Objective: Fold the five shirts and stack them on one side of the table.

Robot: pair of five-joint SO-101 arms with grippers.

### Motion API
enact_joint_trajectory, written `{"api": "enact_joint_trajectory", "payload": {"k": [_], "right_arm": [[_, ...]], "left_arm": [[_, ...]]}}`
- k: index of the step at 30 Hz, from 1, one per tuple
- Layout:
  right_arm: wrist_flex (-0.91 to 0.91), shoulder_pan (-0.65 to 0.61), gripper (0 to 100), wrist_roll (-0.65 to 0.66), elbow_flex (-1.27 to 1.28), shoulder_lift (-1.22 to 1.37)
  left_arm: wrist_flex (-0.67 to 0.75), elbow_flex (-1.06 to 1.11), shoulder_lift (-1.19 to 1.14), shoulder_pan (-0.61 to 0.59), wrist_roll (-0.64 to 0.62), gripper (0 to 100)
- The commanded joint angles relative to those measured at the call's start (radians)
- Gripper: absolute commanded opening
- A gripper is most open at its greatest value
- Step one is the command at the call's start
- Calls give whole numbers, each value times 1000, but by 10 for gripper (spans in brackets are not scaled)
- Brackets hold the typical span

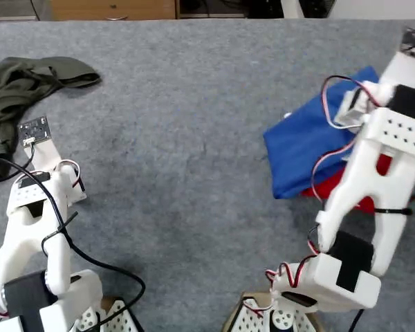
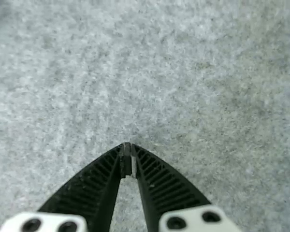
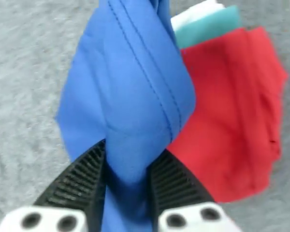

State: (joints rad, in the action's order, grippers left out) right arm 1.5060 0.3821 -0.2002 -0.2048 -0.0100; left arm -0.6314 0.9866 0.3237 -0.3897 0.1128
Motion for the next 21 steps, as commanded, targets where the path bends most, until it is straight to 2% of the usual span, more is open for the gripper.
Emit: {"api": "enact_joint_trajectory", "payload": {"k": [1,7,18,21], "right_arm": [[-3,62,3,23,-44,-62],[-80,136,3,44,5,-62],[-137,156,3,64,51,-62],[-178,186,3,118,61,-61]], "left_arm": [[3,-14,8,-5,6,19],[3,-14,8,-5,6,19],[2,-14,8,-5,6,20],[2,-12,8,-5,6,20]]}}
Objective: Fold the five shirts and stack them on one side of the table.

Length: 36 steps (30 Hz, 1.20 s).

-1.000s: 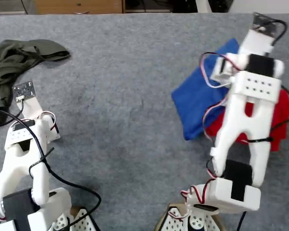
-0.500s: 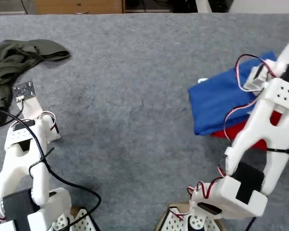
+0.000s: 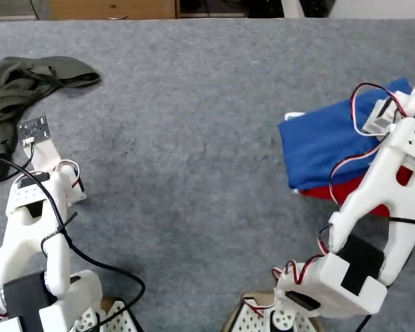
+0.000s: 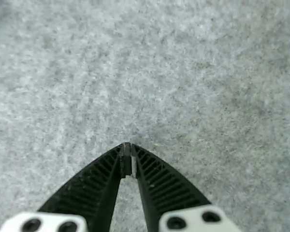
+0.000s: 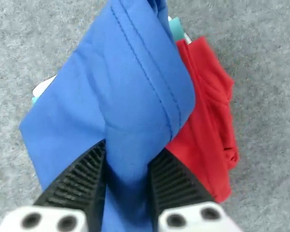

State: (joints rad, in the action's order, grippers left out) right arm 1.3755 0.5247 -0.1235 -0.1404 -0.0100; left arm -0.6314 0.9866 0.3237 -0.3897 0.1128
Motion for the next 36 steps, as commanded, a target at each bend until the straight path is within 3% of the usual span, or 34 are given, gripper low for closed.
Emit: {"api": "enact_joint_trajectory", "payload": {"k": [1,17,19,25,27,32,36], "right_arm": [[-63,58,3,54,2,-58],[-81,94,15,100,15,-2],[-58,107,76,106,10,-2],[-41,136,383,106,7,-8],[-43,136,419,106,7,-8],[-41,125,355,100,-2,-8],[-41,73,224,100,-15,-1]], "left_arm": [[2,-12,8,-5,6,20],[2,-14,8,-5,6,20],[2,-14,8,-5,6,21],[2,-14,8,-5,6,21],[2,-14,8,-5,6,21],[2,-14,8,-5,6,21],[2,-14,8,-5,6,21]]}}
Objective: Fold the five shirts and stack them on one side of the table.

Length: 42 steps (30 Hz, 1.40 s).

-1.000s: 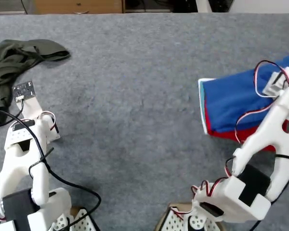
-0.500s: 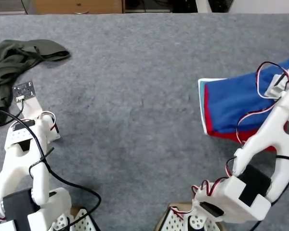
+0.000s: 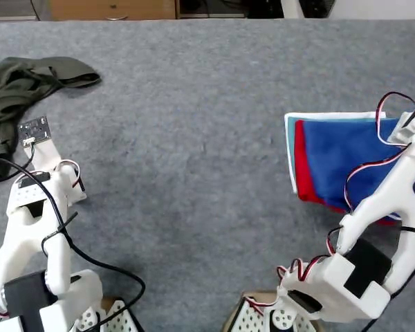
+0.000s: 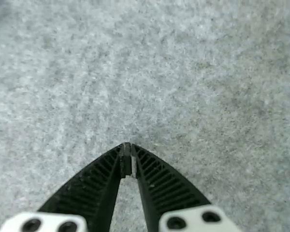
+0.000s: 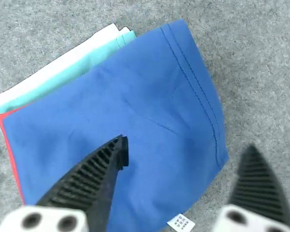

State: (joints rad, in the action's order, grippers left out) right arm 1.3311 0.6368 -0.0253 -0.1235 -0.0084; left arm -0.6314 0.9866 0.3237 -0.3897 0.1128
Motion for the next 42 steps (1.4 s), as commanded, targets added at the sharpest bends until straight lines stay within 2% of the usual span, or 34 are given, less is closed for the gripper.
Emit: {"api": "enact_joint_trajectory", "payload": {"k": [1,4,6,12,18,22,26,32,35,42], "right_arm": [[3,-64,180,2,-27,-1],[-2,-140,61,2,2,1],[-5,-197,15,2,25,2],[-84,-308,5,-74,85,179],[-97,-390,5,-117,-25,475],[-57,-392,5,-114,-148,595],[120,-386,5,-110,-305,607],[430,-317,5,-41,-691,610],[445,-259,5,2,-829,618],[404,-117,5,35,-852,728]], "left_arm": [[2,-14,8,-5,6,21],[2,-14,8,-5,6,21],[2,-14,8,-5,6,21],[2,-14,8,-5,6,21],[2,-14,8,-5,6,21],[2,-14,8,-5,6,21],[2,-14,8,-5,6,21],[2,-14,8,-5,6,21],[2,-14,8,-5,6,21],[2,-12,8,-5,6,21]]}}
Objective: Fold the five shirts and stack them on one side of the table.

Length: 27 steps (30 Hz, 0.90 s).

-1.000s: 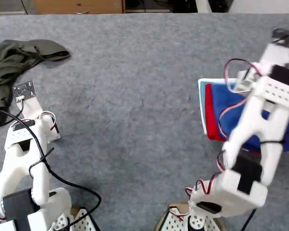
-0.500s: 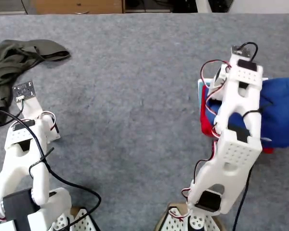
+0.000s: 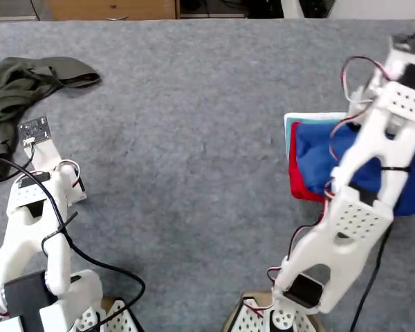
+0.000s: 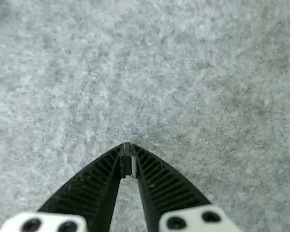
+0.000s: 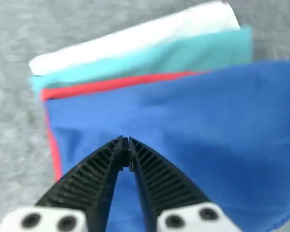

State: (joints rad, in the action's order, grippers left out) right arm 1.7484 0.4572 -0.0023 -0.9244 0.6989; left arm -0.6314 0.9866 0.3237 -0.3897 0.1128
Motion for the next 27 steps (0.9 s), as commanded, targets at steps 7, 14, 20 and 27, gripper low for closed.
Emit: {"api": "enact_joint_trajectory", "payload": {"k": [7,14,20,27], "right_arm": [[-221,119,5,14,-54,206],[-40,96,5,14,-219,211],[31,127,5,92,-464,96],[-25,153,5,106,-430,183]], "left_arm": [[2,-11,8,-5,6,19],[2,-11,8,-5,6,20],[2,-11,8,-5,6,20],[0,-9,8,-5,6,20]]}}
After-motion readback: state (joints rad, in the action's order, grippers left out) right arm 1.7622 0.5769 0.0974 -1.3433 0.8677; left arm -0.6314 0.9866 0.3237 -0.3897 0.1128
